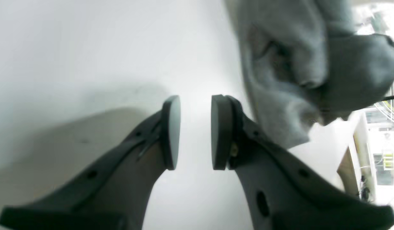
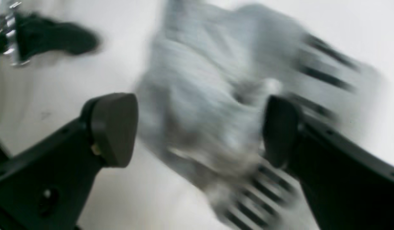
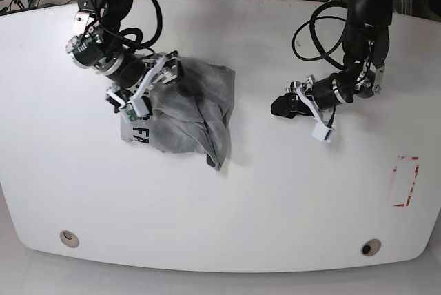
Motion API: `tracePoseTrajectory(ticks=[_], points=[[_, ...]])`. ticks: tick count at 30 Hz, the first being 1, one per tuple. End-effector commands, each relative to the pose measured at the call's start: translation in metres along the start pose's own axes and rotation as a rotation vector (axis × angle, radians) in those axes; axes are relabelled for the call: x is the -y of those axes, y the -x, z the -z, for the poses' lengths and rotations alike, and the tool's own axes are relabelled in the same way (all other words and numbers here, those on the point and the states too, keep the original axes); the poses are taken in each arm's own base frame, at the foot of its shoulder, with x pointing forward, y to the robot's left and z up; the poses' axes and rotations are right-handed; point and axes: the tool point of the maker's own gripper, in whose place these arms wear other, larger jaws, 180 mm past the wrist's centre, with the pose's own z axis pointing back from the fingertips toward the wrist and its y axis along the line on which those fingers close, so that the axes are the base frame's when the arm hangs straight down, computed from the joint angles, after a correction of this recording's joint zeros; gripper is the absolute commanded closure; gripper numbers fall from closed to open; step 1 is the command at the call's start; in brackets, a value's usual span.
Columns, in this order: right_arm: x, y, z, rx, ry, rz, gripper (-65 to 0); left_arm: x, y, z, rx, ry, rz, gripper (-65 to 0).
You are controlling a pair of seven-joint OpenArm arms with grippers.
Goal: Fold the T-shirt properly
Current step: 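Release the shirt with the left gripper and pull it away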
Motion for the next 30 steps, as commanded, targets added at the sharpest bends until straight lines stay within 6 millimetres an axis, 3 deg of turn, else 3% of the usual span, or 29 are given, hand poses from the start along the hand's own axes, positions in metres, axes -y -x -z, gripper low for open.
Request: tracePoseTrajectory(ticks=[1, 9, 13, 18, 25, 30], points=[[-0.014, -0.011, 0.007, 0.046, -0.051, -0.003, -56.9, -0.008, -0.035, -0.023, 0.068, -0.012, 0.065, -14.7], [-0.068, 0.002, 0.036, -0.007, -0.217, 0.002, -56.9, -0.032, -0.062, -0.073, 0.123, -0.076, 0.094, -14.7], [-0.085, 0.001, 0.04, -0.013, -0.266, -0.035, -56.9, -0.044, -0.077, -0.092, 0.156, -0.116, 0.104, -14.7], [-0.075, -0.016, 0.027, 0.036, -0.221, -0.068, -56.9, -0.053, -0.089, -0.107, 0.192, -0.155, 0.111, -14.7], [-0.037, -0.031, 0.011, 0.07, -0.114, -0.1, -56.9, -0.054, -0.091, -0.108, 0.198, -0.156, 0.107, -14.7], [-0.017, -0.025, 0.012, 0.042, -0.079, -0.089, -56.9, -0.053, -0.089, -0.107, 0.197, -0.156, 0.102, -14.7]])
